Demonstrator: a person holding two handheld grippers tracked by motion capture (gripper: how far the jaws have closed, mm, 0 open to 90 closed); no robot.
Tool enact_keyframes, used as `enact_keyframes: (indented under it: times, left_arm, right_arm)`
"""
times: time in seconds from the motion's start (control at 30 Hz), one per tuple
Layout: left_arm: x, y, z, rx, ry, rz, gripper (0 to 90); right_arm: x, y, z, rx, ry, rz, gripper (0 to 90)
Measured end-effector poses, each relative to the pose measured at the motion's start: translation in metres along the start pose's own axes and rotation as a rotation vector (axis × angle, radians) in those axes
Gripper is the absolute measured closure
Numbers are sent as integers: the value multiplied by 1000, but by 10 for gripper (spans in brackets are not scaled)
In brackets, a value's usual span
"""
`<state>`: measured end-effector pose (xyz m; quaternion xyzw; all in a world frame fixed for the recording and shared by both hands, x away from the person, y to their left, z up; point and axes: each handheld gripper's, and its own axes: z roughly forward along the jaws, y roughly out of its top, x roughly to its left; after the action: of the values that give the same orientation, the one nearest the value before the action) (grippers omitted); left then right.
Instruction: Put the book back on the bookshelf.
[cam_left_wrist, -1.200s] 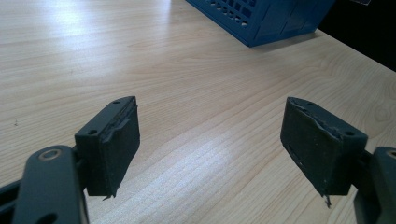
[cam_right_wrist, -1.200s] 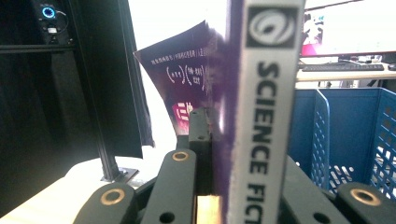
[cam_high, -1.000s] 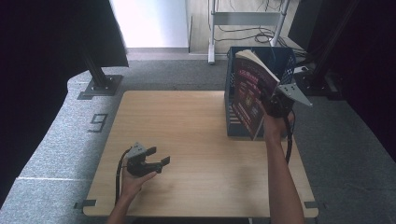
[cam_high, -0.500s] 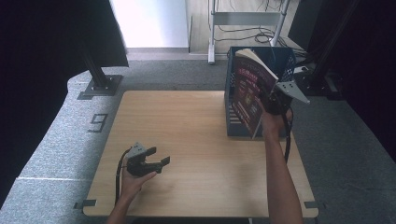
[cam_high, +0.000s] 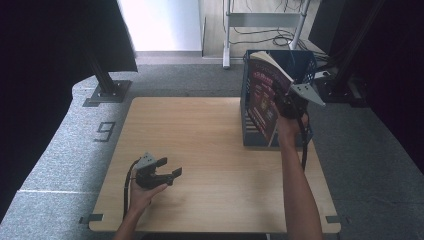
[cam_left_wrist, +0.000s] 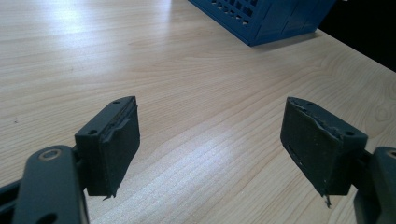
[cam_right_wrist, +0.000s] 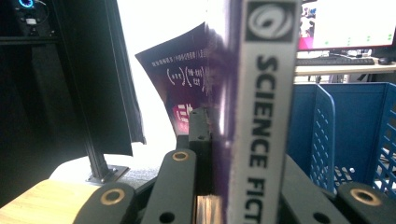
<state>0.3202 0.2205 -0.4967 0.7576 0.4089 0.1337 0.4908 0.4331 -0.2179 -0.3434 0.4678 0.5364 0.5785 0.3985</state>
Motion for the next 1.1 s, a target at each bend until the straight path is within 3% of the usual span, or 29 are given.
enact_keyframes:
  times: [0.23, 1.1]
  left_arm:
    - [1, 0, 0, -1, 2, -5, 199]
    - [2, -2, 2, 10, -7, -6, 199]
  right_arm:
    - [-3, -2, 12, -2, -20, 32, 817]
    - [-6, -9, 39, 5, -81, 36, 817]
